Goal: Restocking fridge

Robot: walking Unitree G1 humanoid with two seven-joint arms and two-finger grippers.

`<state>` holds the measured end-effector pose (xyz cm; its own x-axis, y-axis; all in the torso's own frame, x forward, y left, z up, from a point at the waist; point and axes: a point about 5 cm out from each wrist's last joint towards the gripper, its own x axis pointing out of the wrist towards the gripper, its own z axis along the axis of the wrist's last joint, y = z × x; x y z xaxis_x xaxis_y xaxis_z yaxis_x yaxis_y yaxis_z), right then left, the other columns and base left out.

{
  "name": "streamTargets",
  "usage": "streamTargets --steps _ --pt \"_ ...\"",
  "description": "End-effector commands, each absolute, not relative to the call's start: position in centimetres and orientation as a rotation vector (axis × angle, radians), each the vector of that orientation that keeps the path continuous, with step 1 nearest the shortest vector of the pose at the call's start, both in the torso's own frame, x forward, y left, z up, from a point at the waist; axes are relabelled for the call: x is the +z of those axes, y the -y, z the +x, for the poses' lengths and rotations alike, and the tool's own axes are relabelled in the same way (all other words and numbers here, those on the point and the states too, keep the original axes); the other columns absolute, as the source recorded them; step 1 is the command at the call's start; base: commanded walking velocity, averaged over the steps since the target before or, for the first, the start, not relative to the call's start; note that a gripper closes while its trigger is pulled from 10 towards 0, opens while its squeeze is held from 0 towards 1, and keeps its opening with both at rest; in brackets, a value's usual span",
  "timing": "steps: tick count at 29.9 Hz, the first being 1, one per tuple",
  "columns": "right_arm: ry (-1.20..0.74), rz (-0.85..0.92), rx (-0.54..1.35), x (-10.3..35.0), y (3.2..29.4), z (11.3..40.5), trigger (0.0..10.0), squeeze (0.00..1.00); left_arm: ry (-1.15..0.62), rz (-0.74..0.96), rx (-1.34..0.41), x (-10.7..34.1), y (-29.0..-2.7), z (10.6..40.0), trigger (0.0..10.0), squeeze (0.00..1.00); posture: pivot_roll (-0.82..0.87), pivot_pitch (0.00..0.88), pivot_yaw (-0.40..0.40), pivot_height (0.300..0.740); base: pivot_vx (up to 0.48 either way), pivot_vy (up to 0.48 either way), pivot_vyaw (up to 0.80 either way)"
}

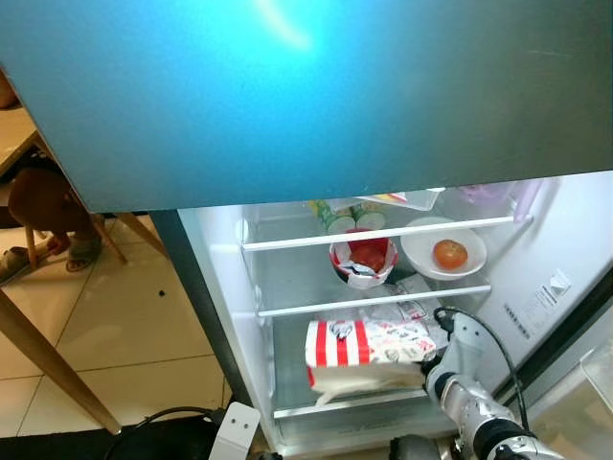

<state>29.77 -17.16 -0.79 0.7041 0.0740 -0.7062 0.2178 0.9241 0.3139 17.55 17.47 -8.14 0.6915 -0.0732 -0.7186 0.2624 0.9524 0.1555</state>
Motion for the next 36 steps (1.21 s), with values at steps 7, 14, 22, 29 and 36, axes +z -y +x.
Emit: streamTargets --steps 7,14,22,29,36 --pt "-0.777 0.359 -0.103 0.0 17.8 30.6 10.0 0.0 -0.912 0.263 -0.227 -9.5 -17.5 14.8 10.0 0.0 0.07 0.112 -0.015 0.569 0.0 0.0 0.0" --pt "-0.756 0.339 -0.118 0.9 17.9 31.5 10.0 0.0 -0.912 0.257 -0.221 -9.5 -17.6 14.8 10.0 0.0 0.08 0.148 -0.021 0.569 0.0 0.0 0.0" --pt "-0.735 0.459 -0.26 1.4 18.0 32.0 10.0 0.0 -0.913 0.247 -0.216 -9.5 -17.7 14.7 10.0 0.0 0.1 0.194 -0.026 0.569 0.0 0.0 0.0" --pt "-0.716 0.574 -0.355 1.8 17.8 32.4 10.0 0.0 -0.912 0.247 -0.215 -9.5 -17.9 14.6 10.0 0.0 0.11 0.219 -0.023 0.569 0.0 0.0 0.0" --pt "-0.654 0.699 -0.414 3.1 17.4 33.4 10.0 0.0 -0.908 0.251 -0.214 -9.5 -18.0 14.6 10.0 0.0 0.12 0.239 -0.021 0.569 0.0 0.0 0.0"
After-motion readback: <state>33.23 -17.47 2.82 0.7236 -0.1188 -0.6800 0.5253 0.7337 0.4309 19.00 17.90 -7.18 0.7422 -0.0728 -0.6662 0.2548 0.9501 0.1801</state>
